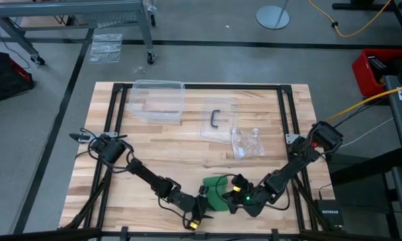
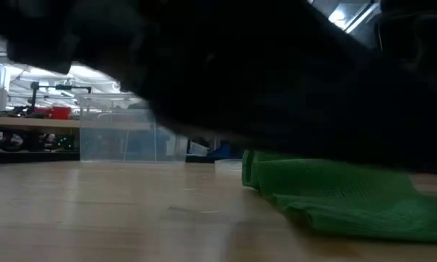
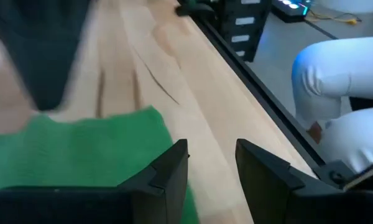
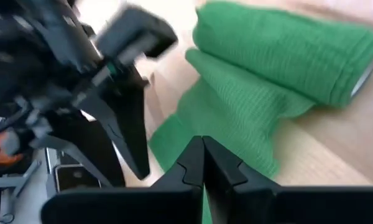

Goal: Roll bandage
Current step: Roll the green bandage

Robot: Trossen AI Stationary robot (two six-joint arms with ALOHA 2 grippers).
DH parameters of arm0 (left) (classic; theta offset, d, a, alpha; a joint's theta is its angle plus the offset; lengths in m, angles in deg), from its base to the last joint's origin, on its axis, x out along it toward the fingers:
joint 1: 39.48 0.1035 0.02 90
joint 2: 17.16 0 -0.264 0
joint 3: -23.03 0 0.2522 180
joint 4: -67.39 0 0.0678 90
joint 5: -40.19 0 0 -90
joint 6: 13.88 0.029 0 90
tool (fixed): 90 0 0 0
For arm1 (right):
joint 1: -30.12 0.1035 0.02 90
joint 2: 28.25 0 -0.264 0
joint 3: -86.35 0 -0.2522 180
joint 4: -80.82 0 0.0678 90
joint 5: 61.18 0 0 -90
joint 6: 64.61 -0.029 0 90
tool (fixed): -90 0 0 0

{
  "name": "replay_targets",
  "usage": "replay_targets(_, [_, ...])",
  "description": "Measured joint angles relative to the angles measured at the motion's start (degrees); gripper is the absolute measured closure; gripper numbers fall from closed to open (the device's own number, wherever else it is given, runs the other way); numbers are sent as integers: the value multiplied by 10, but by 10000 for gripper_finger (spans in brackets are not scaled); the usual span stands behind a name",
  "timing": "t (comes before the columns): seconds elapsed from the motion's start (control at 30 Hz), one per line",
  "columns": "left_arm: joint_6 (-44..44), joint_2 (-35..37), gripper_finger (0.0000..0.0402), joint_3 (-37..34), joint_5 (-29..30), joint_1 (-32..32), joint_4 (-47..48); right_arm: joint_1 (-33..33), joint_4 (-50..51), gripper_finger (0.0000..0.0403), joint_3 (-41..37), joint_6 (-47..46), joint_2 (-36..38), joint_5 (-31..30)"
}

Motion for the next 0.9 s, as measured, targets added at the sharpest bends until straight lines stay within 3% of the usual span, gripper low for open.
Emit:
replay_targets(0.37, [105, 47, 272, 0, 160, 26, 103, 0, -7, 398, 52, -12, -64, 22])
replay_targets(0.57, [108, 48, 272, 0, 170, 51, 164, 0, 33, 398, 92, -14, -104, 58])
replay_targets(0.9, [113, 50, 272, 0, 182, 70, 166, -1, 32, 398, 116, -29, -139, 103])
